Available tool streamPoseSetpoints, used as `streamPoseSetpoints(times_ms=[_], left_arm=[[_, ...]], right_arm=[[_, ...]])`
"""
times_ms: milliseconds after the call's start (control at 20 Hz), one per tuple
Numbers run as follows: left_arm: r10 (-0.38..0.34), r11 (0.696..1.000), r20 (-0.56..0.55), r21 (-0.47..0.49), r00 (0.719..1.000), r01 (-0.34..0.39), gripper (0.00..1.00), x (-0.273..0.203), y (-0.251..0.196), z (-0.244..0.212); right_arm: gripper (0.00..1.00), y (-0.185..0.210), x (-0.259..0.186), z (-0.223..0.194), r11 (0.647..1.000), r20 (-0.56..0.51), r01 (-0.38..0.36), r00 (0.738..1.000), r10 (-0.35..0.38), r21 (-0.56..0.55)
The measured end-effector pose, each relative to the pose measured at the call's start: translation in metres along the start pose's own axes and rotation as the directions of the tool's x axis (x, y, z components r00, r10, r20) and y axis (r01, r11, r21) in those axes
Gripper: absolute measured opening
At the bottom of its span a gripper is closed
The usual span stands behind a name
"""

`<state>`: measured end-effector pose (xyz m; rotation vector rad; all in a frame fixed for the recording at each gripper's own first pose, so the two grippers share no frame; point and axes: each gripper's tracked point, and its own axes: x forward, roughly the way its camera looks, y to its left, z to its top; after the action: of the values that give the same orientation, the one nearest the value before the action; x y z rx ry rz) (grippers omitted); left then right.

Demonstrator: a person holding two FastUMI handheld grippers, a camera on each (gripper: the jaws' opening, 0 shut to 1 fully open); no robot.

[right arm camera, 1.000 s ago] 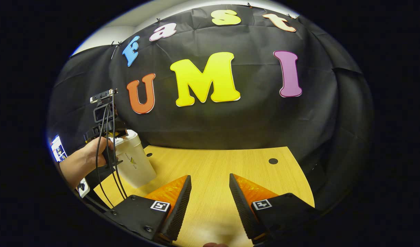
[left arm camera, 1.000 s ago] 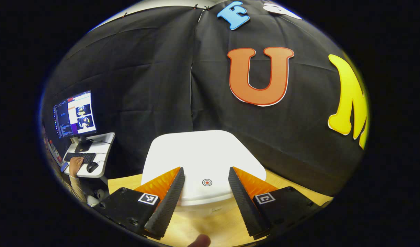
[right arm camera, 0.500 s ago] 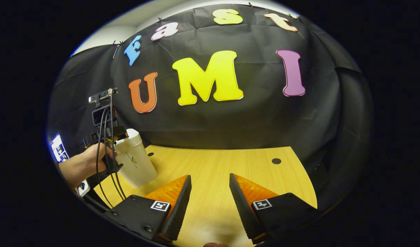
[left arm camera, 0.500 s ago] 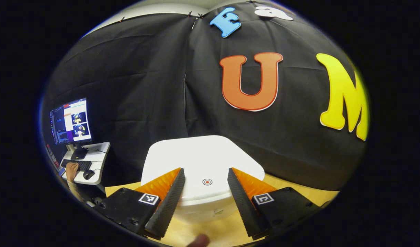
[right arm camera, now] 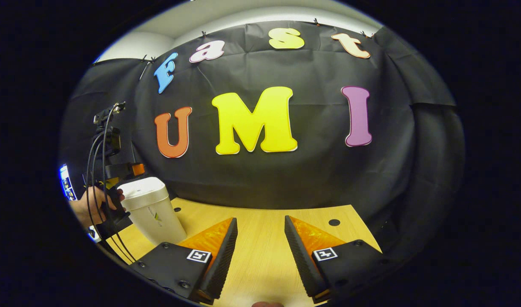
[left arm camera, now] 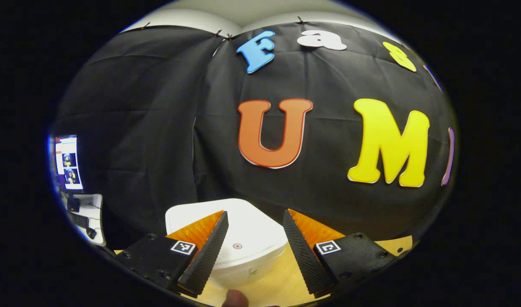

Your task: Press the lid of the desktop garbage bin to open it, pick up the crumpled paper on the desktop and throw it into the bin, then pick up the pop can on the desktop and drop it into the bin, and finally close the garbage bin lid.

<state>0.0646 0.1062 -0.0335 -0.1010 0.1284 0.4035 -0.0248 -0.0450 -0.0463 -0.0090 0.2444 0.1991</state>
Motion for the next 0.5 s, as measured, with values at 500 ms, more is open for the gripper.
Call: streamPoseSetpoints(times_ms=[500], left_arm=[[-0.355,0.935,0.167,0.082,0.920,0.346,0.93,-0.101,-0.081,0.064]], right_arm=[[0.72,0.023,-0.021,0.063,0.995,0.209,0.072,0.976,-0.055,-0.074]])
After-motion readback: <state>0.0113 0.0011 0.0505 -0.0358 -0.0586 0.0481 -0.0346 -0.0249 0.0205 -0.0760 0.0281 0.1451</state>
